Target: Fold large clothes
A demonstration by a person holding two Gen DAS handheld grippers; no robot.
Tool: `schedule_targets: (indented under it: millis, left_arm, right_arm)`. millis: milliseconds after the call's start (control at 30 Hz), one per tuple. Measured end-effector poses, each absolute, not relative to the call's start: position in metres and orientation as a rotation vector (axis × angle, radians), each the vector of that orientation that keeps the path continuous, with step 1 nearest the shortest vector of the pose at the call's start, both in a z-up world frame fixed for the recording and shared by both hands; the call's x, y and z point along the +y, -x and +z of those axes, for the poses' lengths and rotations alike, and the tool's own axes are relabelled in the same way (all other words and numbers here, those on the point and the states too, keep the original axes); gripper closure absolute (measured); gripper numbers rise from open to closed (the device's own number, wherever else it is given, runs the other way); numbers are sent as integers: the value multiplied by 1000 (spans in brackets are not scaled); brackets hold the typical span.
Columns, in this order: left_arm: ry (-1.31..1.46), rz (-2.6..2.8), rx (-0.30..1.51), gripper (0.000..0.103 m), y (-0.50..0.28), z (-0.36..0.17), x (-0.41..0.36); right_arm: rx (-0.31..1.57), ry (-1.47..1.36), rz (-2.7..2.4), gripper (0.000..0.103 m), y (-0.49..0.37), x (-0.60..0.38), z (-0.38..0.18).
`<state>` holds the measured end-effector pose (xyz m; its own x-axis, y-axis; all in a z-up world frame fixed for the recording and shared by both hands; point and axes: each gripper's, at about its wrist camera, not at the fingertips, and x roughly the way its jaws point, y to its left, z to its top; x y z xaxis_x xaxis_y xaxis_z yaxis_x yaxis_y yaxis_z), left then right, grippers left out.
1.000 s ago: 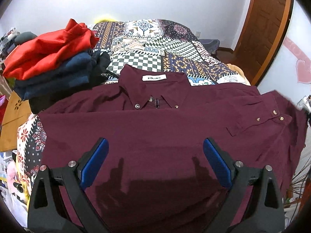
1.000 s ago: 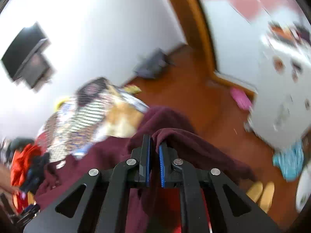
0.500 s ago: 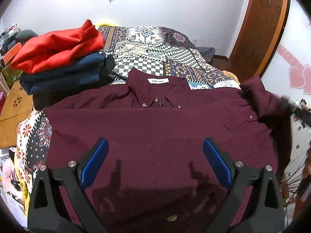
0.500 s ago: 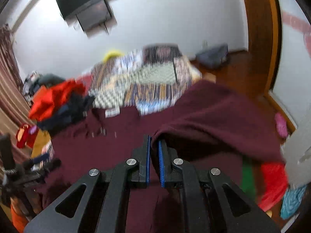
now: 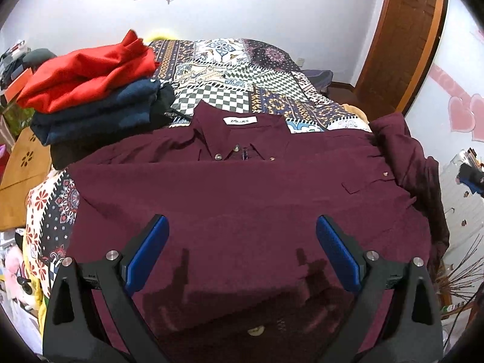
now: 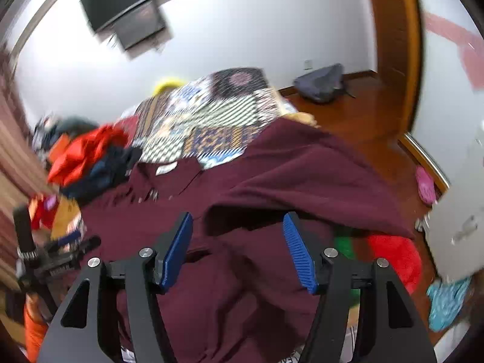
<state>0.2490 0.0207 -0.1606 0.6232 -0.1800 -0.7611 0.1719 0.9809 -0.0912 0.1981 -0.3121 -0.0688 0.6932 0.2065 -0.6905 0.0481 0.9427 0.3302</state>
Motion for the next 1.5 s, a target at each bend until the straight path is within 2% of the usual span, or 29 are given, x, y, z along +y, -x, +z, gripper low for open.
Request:
schedule_targets:
  millis: [67, 333, 600, 767, 833, 900, 1000, 1167, 1333, 1500]
  left_arm:
    - [0, -204, 871, 5, -250, -159, 15]
    - [-24, -207, 868, 5, -257, -156, -2]
    - [-26, -213, 877, 5, -274, -156, -19]
    - [-47, -211, 881, 5, -283, -158, -26]
    - [-47, -210, 885, 5, -286, -160, -26]
    - [-44, -204, 889, 5, -287, -161, -25]
    - [-40, -189, 892, 5, -288, -163, -20]
    - [-62, -157, 864, 5, -286, -159, -8]
    - [-29, -133, 827, 5, -283, -149, 15]
    - [13, -108, 776, 5, -274, -136, 44]
  right_arm:
    - [800, -415, 42, 35, -198, -334, -70]
    - [845, -695, -130, 35, -209, -405, -120]
    - [906, -958, -172, 35, -223, -436, -182]
    - [867, -1007, -195, 35, -233, -446, -196]
    - [827, -1010, -222, 40, -236, -450, -196]
    - [820, -1009, -253, 64, -242, -453, -198]
    - [824, -985, -266, 90, -251, -454, -195]
    - [731, -814, -253, 94, -260, -438, -146]
    - [571, -621, -111, 95, -267, -392, -55]
    - [480, -525, 97, 95, -270, -327, 10]
